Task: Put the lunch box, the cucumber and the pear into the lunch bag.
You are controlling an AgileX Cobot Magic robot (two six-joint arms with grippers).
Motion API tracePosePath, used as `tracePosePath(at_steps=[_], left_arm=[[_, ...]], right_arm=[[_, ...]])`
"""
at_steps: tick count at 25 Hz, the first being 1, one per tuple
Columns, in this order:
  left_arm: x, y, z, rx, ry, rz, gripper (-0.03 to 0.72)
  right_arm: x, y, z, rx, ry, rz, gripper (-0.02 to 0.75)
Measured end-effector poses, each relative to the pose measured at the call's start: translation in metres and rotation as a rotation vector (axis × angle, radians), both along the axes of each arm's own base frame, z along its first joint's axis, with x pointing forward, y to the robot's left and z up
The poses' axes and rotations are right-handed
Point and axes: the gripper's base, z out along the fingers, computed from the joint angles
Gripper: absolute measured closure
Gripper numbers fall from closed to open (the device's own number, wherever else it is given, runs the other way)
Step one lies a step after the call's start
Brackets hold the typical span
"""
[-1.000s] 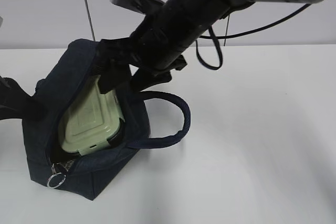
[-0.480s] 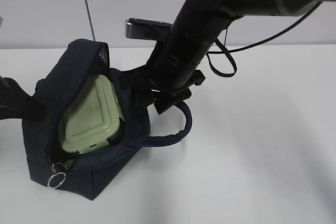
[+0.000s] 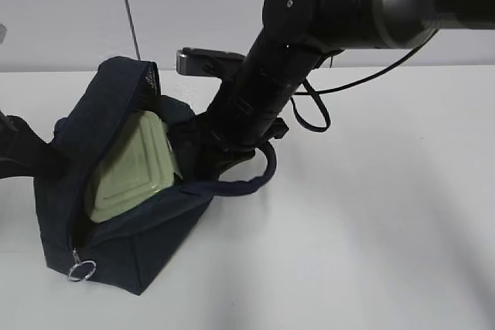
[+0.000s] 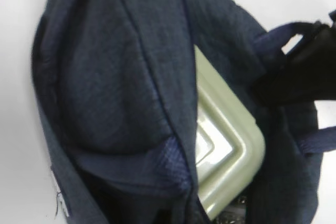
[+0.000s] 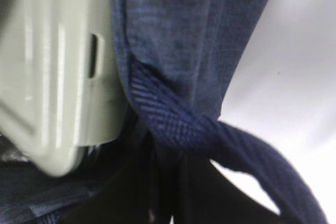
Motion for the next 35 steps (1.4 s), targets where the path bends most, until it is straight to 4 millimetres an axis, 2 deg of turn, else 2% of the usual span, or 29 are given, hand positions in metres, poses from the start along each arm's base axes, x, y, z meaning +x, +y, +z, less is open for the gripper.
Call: tracePosePath(at_steps=[5, 8, 10, 14, 19, 23, 25, 26, 27, 28, 30, 32, 35], left_arm=[[0.011, -0.003, 0.014, 0.01, -0.024, -0.006, 0.687], [0.023, -0.006, 0.02, 0.007, -0.015, -0.013, 0.687], [0.031, -0.011, 0.022, 0.005, -0.007, -0.027, 0.687], [0.044, -0.032, 0.017, 0.005, 0.014, -0.081, 0.687], [0.053, -0.061, 0.005, 0.004, 0.029, -0.124, 0.687], [0.056, -0.073, 0.0, -0.006, 0.034, -0.138, 0.681], [0.056, -0.074, 0.0, -0.011, 0.034, -0.137, 0.643], [0.056, -0.074, 0.0, -0.012, 0.033, -0.136, 0.601], [0.056, -0.074, 0.0, -0.012, 0.032, -0.136, 0.548], [0.056, -0.074, 0.0, -0.012, 0.033, -0.137, 0.501], [0.055, -0.074, 0.0, -0.012, 0.036, -0.14, 0.402], [0.053, -0.074, 0.004, -0.015, 0.023, -0.139, 0.355], [0.045, -0.07, 0.02, -0.027, -0.043, -0.137, 0.334]], right_arm=[[-0.013, -0.01, 0.051, 0.056, -0.117, 0.024, 0.725], [-0.018, -0.019, 0.068, 0.068, -0.137, 0.022, 0.726], [-0.015, -0.029, 0.068, 0.066, -0.126, -0.007, 0.727], [-0.01, -0.061, 0.048, 0.038, -0.065, -0.096, 0.727], [-0.025, -0.099, 0.034, 0.098, -0.044, -0.17, 0.727], [-0.03, -0.109, 0.028, 0.134, -0.052, -0.164, 0.727], [-0.031, -0.107, 0.027, 0.161, -0.061, -0.145, 0.678], [-0.031, -0.106, 0.028, 0.181, -0.067, -0.136, 0.662], [-0.031, -0.104, 0.03, 0.204, -0.078, -0.131, 0.545], [-0.03, -0.103, 0.032, 0.223, -0.09, -0.125, 0.5], [-0.031, -0.101, 0.038, 0.258, -0.12, -0.104, 0.322], [-0.032, -0.1, 0.045, 0.282, -0.154, -0.082, 0.26], [-0.038, -0.101, 0.06, 0.304, -0.203, -0.064, 0.239]])
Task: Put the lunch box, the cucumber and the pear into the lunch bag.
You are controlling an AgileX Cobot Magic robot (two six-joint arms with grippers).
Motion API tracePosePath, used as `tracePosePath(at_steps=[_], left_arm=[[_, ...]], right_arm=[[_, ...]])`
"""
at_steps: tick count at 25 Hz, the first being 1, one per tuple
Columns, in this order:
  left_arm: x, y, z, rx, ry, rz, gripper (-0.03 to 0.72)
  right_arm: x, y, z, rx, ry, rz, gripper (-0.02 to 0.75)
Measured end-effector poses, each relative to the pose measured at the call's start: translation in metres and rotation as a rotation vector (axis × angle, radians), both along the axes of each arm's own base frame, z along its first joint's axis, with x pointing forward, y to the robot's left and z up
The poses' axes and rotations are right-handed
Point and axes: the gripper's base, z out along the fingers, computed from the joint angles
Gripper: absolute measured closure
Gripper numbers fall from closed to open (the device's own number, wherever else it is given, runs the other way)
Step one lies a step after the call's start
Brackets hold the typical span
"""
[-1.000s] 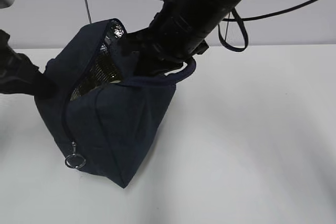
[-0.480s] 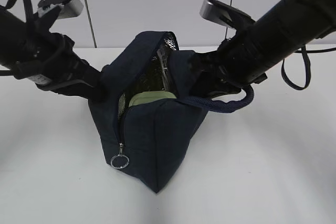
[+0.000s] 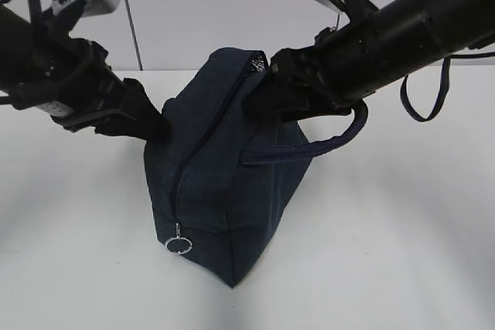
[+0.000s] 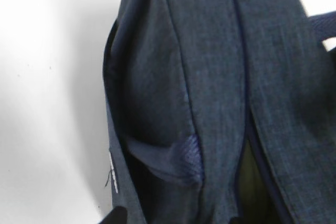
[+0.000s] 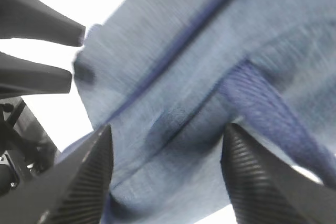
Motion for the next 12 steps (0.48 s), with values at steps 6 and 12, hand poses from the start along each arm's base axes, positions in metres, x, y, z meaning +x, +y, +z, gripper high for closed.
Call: tracePosePath(at_steps=[6, 12], left_arm=[[-0.017, 0.007, 0.03, -0.034, -0.11, 0.006, 0.327], [-0.035, 0.014, 0.042, -0.042, -0.16, 0.003, 0.327]], right_arm=[[-0.017, -0.004, 0.037, 0.045, -0.111, 0.017, 0.237], [-0.049, -0.012, 0.049, 0.054, -0.135, 0.059, 0.29]])
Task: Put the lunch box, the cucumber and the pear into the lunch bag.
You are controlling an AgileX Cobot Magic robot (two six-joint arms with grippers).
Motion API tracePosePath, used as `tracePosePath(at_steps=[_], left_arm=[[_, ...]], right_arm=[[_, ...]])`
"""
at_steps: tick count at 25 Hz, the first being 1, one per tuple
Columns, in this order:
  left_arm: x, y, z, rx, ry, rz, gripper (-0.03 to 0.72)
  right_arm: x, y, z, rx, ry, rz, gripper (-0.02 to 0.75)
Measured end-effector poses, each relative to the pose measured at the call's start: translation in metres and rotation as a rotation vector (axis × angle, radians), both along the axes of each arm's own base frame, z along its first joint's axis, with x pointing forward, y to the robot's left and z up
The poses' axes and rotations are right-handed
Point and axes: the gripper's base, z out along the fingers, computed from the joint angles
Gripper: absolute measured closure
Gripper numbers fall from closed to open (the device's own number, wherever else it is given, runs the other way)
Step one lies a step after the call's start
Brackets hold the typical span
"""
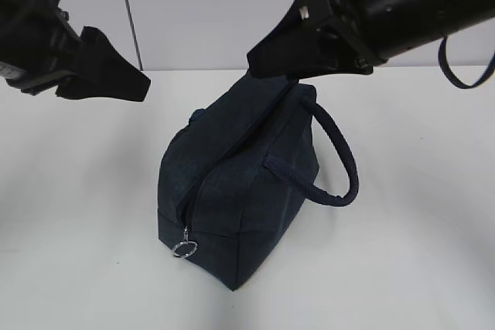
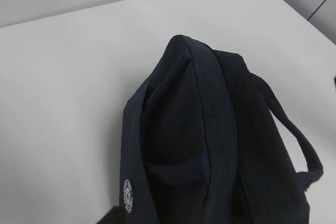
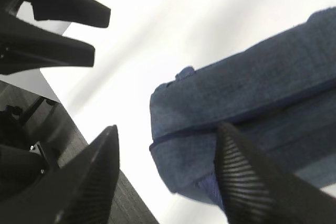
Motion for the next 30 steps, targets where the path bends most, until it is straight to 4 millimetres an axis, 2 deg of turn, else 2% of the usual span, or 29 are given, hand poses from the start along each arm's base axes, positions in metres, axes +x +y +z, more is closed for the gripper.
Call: tracePosePath(at_steps=[2, 3, 5, 7, 10, 14, 19, 22, 30], left_arm=[[-0.012, 0.005, -0.007, 0.004, 0.0, 0.012, 0.329], [-0.018, 0.008, -0.012, 0.002, -0.004, 0.025, 0.33], [-0.029, 0.014, -0.022, -0.008, -0.018, 0.058, 0.33], [-0.039, 0.019, -0.029, -0.011, -0.034, 0.08, 0.333], [-0.048, 0.023, -0.035, -0.012, -0.038, 0.091, 0.34], [-0.051, 0.024, -0.036, -0.013, -0.042, 0.092, 0.342], [-0.051, 0.024, -0.036, -0.012, -0.042, 0.092, 0.345], [-0.051, 0.024, -0.036, -0.01, -0.039, 0.088, 0.346], [-0.051, 0.024, -0.036, -0.01, -0.038, 0.087, 0.346]], right_arm=[[-0.02, -0.004, -0.008, -0.011, -0.019, 0.006, 0.323], [-0.038, -0.006, -0.021, -0.015, -0.039, 0.006, 0.348], [-0.064, -0.005, -0.032, 0.004, -0.123, 0.005, 0.377], [-0.092, -0.003, -0.038, 0.046, -0.281, -0.011, 0.413], [-0.114, -0.002, -0.048, 0.043, -0.406, -0.028, 0.45], [-0.121, 0.009, -0.071, -0.06, -0.43, 0.017, 0.517], [-0.113, 0.027, -0.106, -0.167, -0.325, 0.078, 0.544], [-0.11, 0.03, -0.112, -0.187, -0.307, 0.077, 0.545], [-0.111, 0.033, -0.108, -0.134, -0.268, 0.072, 0.545]])
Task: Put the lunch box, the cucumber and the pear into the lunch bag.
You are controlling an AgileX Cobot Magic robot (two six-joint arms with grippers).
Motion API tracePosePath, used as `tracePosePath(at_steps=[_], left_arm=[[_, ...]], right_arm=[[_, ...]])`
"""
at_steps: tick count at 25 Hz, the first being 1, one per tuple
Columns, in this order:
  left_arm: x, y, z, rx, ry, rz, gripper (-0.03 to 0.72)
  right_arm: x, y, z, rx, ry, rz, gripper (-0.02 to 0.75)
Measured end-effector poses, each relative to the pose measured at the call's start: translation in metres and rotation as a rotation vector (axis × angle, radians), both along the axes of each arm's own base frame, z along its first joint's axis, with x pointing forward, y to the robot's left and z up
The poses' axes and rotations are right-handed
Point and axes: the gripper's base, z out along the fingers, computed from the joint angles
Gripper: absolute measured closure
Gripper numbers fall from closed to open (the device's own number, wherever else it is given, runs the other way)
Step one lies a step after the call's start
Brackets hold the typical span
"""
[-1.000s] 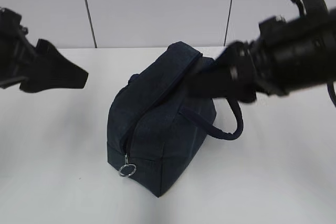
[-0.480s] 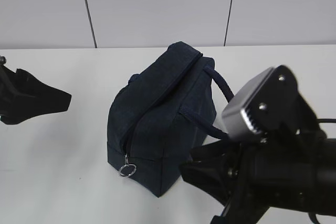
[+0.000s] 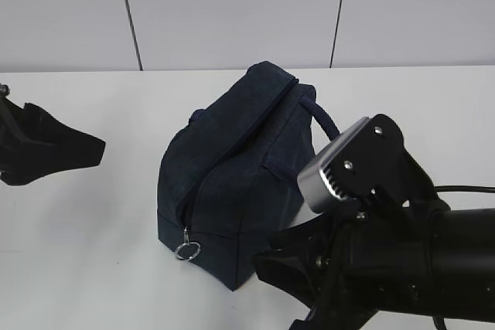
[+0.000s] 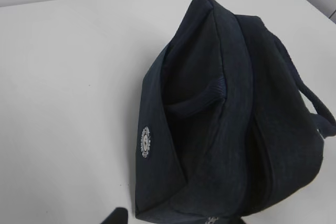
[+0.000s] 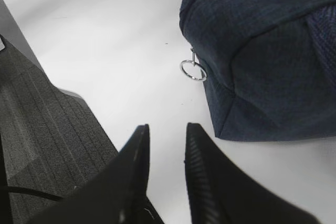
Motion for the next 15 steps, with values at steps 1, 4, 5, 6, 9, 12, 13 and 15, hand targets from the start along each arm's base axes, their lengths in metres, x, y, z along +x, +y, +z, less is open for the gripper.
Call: tracePosePath(at_steps=[1, 4, 5, 6, 9, 12, 13, 15], left_arm=[[0.0, 0.0, 0.0, 0.0, 0.0, 0.0, 0.346], [0.0, 0.0, 0.0, 0.0, 0.0, 0.0, 0.346], [0.0, 0.0, 0.0, 0.0, 0.0, 0.0, 0.346], [0.0, 0.0, 0.0, 0.0, 0.0, 0.0, 0.346], [0.0, 0.0, 0.0, 0.0, 0.0, 0.0, 0.346], [0.0, 0.0, 0.0, 0.0, 0.0, 0.0, 0.346], [0.0, 0.0, 0.0, 0.0, 0.0, 0.0, 0.346], [0.0, 0.0, 0.0, 0.0, 0.0, 0.0, 0.346]], right_arm=[[0.0, 0.0, 0.0, 0.008, 0.009, 0.0, 0.546], [-0.001, 0.0, 0.0, 0.02, 0.03, -0.013, 0.546], [-0.001, 0.001, 0.0, 0.006, 0.027, -0.022, 0.546], [-0.002, 0.002, 0.001, -0.024, 0.015, -0.038, 0.546], [-0.008, 0.008, 0.0, -0.072, -0.045, -0.124, 0.546], [-0.02, 0.016, 0.0, -0.022, -0.198, -0.104, 0.546], [-0.024, 0.021, -0.001, -0.007, -0.244, -0.05, 0.546], [-0.03, 0.033, -0.003, 0.022, -0.272, 0.066, 0.553]])
